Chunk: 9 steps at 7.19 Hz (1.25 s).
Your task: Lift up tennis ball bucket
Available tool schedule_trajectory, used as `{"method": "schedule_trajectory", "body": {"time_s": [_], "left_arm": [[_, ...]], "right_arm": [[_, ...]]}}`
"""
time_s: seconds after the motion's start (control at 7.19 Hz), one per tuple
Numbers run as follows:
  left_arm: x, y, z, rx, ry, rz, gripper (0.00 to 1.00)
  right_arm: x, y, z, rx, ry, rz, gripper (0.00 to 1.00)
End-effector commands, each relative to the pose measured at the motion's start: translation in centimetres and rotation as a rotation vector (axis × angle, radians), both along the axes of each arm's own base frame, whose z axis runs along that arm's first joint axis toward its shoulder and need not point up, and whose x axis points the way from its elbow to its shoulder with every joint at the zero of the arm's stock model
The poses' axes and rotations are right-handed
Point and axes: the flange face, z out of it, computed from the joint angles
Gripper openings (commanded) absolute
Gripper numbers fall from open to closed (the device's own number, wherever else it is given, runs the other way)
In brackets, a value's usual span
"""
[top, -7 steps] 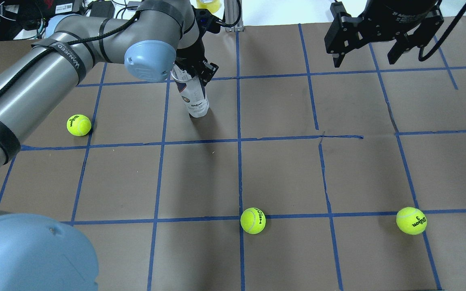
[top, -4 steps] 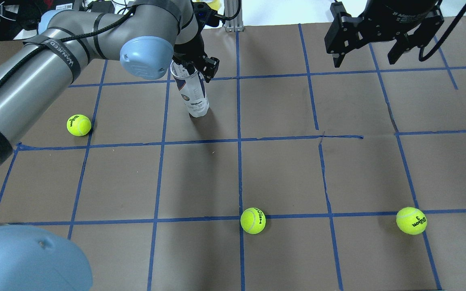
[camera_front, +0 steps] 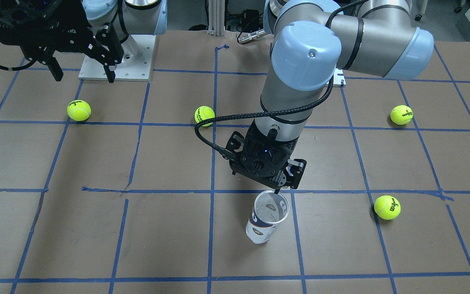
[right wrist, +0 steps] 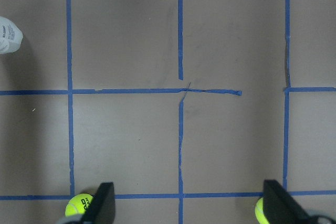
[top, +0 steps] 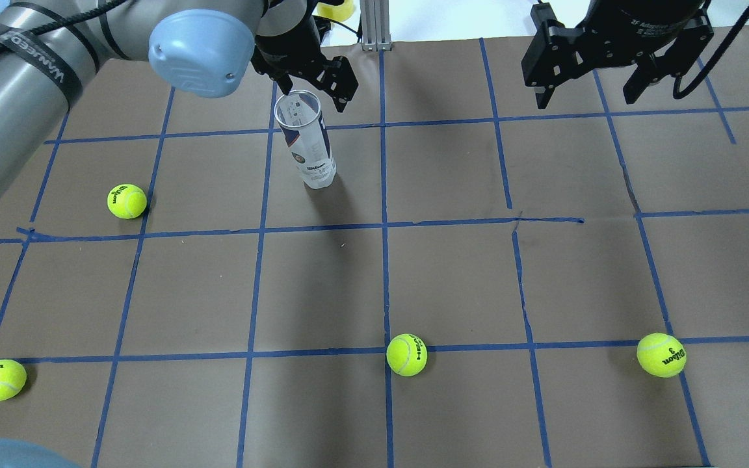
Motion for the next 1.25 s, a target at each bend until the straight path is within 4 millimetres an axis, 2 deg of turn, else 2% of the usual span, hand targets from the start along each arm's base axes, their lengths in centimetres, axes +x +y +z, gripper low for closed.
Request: {"method": "schedule_trajectory", "body": {"time_s": [0.0,0.14,0.28,0.56,0.83,1.11], "left_arm": [[1.8,2.5,5.1,0.049,-0.039,0.053,1.0],[3.8,3.0,5.9,0.054,-0.041,0.122,1.0],[8.6,2.6,6.2,0.065,-0.039,0.209,1.0],[15.7,3.0,6.3,0.096,-0.031,0.338,1.0],[18.7,5.2,5.8,0.132,-0.037,0.396,1.0],[18.9,8.8,7.1,0.149,-0.036,0.448,1.0]], "right_arm": [[0.0,0.0,0.0,0.002,0.0,-0.001,1.0],[0.0,0.0,0.0,0.003,0.0,0.0,1.0],[0.0,0.1,0.0,0.003,0.0,0.0,1.0],[0.0,0.3,0.1,0.003,0.0,0.0,1.0],[0.0,0.3,0.2,0.002,0.0,0.0,1.0],[0.0,0.3,0.2,0.003,0.0,0.0,1.0]]}}
